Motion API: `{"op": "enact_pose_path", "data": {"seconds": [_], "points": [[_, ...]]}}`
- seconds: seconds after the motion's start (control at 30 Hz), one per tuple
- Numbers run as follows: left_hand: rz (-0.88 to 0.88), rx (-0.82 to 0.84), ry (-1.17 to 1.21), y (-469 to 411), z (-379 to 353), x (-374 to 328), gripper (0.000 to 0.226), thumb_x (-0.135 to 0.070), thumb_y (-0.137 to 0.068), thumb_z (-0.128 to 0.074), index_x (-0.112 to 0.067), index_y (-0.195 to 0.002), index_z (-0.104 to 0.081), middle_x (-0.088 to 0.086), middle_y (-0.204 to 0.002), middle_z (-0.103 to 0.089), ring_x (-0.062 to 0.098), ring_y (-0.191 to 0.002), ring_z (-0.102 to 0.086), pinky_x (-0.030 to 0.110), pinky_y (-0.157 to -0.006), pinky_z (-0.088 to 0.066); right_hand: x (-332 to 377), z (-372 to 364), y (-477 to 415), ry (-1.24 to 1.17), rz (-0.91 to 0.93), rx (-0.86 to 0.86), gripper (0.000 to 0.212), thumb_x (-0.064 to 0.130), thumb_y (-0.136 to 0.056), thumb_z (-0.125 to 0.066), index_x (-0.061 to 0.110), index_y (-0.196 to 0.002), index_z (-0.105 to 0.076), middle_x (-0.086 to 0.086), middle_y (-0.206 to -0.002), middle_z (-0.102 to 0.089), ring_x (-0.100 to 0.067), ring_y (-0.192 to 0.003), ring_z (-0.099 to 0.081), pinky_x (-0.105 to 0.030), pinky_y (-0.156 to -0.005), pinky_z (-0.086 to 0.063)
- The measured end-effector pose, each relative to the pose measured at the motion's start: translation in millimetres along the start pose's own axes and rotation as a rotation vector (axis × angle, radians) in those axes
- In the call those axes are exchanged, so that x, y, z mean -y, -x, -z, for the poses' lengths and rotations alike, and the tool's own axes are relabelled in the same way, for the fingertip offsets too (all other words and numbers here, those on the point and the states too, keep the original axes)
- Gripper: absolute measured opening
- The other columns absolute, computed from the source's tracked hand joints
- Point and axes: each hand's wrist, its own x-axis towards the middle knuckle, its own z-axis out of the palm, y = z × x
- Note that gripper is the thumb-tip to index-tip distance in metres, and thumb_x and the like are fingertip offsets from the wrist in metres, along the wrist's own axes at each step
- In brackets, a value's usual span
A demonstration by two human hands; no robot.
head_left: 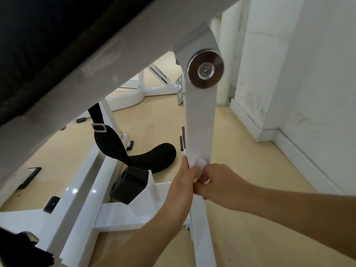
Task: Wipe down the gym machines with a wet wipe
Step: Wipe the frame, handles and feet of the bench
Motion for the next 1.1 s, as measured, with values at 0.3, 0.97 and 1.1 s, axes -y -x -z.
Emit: {"op": "enact_pose_path", "data": {"seconds": [0.3, 0.97, 1.1], "points": [[-0.130, -0.045, -0.190, 24, 8, -5, 0.029, -0.024, -0.101, -0.043, -0.036, -0.095, -0.068, -0.005, -0.095, -0.069, 0.001, -0.091, -0.062, 0.008, -0.079, -0.047, -15, -9, 3, -0.467, 0.006, -0.192, 0.023, 0.027, -0.096, -0.057, 0.015, -0.082, -0.071, -0.001, -0.070, -0.071, -0.015, -0.052, -0.064, -0.023, -0.056, -0.051], [-0.159, -0.459, -0.475, -24, -5, 20, 0.039, -0.011, -0.083, -0.072, -0.034, -0.114, -0.067, -0.023, -0.094, -0.070, -0.005, -0.089, -0.064, 0.010, -0.071, -0.049, -35, -59, -8, -0.588, 0.165, -0.456, 0.045, 0.031, -0.098, -0.049, 0.024, -0.141, -0.037, 0.003, -0.123, -0.058, -0.010, -0.111, -0.058, -0.027, -0.091, -0.050], [-0.185, -0.390, -0.414, -19, 0, -9, 0.036, -0.007, -0.080, -0.076, -0.031, -0.106, -0.070, -0.029, -0.083, -0.070, -0.008, -0.081, -0.067, 0.006, -0.065, -0.048, -28, -51, -15, -0.559, 0.193, -0.459, 0.068, 0.047, -0.094, -0.034, 0.022, -0.153, -0.013, 0.001, -0.136, -0.052, -0.007, -0.116, -0.056, -0.022, -0.095, -0.048]]}}
